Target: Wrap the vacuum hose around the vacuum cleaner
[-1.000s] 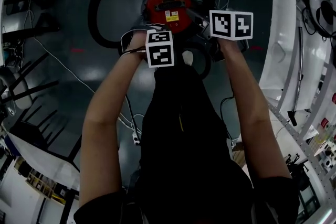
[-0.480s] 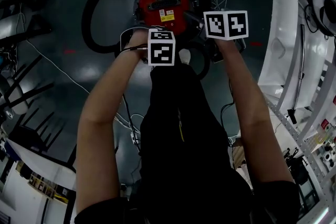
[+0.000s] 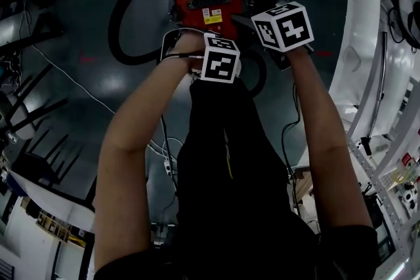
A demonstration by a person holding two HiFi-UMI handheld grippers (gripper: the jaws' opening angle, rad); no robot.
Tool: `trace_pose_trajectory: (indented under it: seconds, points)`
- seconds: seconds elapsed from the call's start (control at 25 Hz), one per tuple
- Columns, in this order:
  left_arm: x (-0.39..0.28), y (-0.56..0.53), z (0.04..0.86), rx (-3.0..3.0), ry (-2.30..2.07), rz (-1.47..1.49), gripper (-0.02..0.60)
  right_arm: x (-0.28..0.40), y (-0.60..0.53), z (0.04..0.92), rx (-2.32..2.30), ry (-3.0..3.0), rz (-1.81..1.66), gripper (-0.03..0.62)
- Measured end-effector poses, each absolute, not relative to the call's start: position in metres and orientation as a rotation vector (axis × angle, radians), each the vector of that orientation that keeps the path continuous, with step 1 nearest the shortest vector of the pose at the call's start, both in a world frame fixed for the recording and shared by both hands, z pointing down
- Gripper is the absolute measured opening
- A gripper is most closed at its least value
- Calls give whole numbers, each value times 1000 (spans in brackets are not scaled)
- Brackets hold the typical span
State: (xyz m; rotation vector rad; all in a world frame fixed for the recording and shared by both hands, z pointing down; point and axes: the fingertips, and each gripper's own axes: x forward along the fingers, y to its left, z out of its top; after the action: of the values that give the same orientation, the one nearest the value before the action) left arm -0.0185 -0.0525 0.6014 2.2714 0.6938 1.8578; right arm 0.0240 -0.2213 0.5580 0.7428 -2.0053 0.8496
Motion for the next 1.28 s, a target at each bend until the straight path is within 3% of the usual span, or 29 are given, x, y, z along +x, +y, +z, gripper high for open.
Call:
trace_pose_trajectory:
  seconds: [0.4,0.6,1.16,1.28]
  points:
    - [-4,-53,616,2298,717,1786,187,46,-253,559,790,-2019,900,438]
    - [0,-43,624,2281,812,1806,187,34,-282,560,690,-1982,606,427]
    - [33,-17,607,2353,996,1724,190,-48,-310,586,224,-1871,51,326]
    - [33,-15,606,2356,1008,1708,191,-48,-314,595,201,-1826,-14,241]
